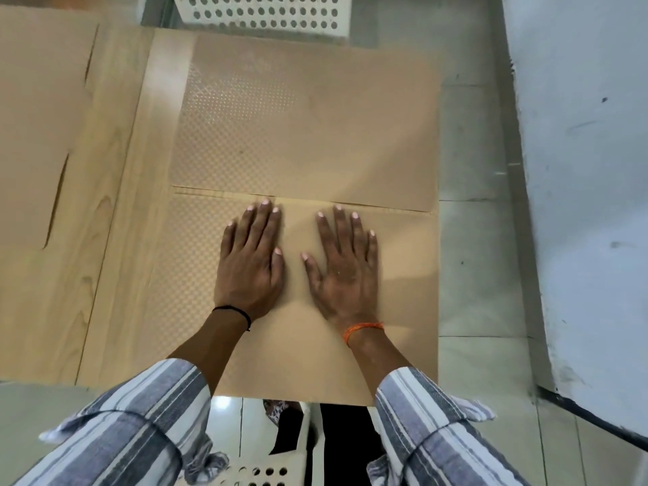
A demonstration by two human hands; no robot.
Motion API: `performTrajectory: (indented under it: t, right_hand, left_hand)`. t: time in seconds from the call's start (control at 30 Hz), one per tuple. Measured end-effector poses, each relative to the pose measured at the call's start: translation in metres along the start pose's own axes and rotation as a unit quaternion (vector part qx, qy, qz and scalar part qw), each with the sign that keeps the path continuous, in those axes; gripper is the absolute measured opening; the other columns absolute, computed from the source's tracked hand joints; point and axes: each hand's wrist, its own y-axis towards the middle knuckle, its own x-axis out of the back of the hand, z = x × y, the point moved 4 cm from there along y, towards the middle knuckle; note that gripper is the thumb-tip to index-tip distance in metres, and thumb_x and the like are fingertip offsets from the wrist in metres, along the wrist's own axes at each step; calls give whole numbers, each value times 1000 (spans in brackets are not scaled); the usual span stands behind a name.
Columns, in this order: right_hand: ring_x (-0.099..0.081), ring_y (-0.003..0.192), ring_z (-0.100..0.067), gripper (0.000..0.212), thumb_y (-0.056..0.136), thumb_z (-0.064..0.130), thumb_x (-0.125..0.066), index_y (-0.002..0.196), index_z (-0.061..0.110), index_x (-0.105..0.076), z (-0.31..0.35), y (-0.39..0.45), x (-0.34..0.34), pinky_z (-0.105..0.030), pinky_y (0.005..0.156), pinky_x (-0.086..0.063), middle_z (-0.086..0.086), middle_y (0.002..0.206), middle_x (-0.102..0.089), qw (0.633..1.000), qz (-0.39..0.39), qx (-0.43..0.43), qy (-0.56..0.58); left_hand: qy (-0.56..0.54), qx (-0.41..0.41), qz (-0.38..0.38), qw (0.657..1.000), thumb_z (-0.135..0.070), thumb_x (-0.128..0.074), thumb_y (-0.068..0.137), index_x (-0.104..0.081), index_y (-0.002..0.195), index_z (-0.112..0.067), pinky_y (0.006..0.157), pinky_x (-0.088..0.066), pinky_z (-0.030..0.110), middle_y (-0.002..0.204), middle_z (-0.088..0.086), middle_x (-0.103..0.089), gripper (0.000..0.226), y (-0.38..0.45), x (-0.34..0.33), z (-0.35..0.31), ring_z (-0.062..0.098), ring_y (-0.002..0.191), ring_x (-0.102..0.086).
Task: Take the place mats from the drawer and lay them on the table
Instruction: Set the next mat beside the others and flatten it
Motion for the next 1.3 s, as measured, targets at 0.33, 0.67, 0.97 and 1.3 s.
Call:
performTrajectory:
  t: [0.33, 0.67, 0.97, 1.3]
  right_hand:
    - [-3, 153, -26, 78, 98, 59, -30, 157, 12, -10, -82, -20, 20, -51, 122, -11, -10, 165, -6, 981, -36, -183, -46]
    - [-1, 153, -23, 64, 100, 31, -34, 157, 12, -11, 21, -13, -3, -50, 122, -9, -7, 165, -3, 998, -16, -63, 28]
    - [-5, 153, -21, 64, 98, 38, -30, 157, 19, -15, 22, -14, -10, -49, 122, -9, -3, 165, -7, 997, -20, -69, -18]
    - [-10, 152, -23, 64, 97, 39, -29, 157, 21, -15, 22, -15, -11, -48, 122, -9, -2, 165, -8, 996, -35, -71, -51]
  left_hand:
    - [-17, 10, -1, 1000, -32, -28, 94, -12, 156, -24, 122, -7, 45, 164, -5, -7, 64, 1, -1, 1, 15, 151, -2]
    - [-5, 8, 0, 1000, -30, -27, 96, -12, 156, -22, 121, -9, 46, 164, -5, -7, 62, 2, -3, 2, 16, 151, -1]
    - [6, -50, 12, 999, -41, -32, 99, -12, 155, -26, 122, -6, 41, 164, -5, -8, 62, 1, 2, 19, 16, 151, -4]
    - [-22, 163, -32, 986, -46, -26, 101, -8, 156, -26, 121, -2, 48, 164, -3, -4, 61, -10, 24, 113, 23, 151, -1]
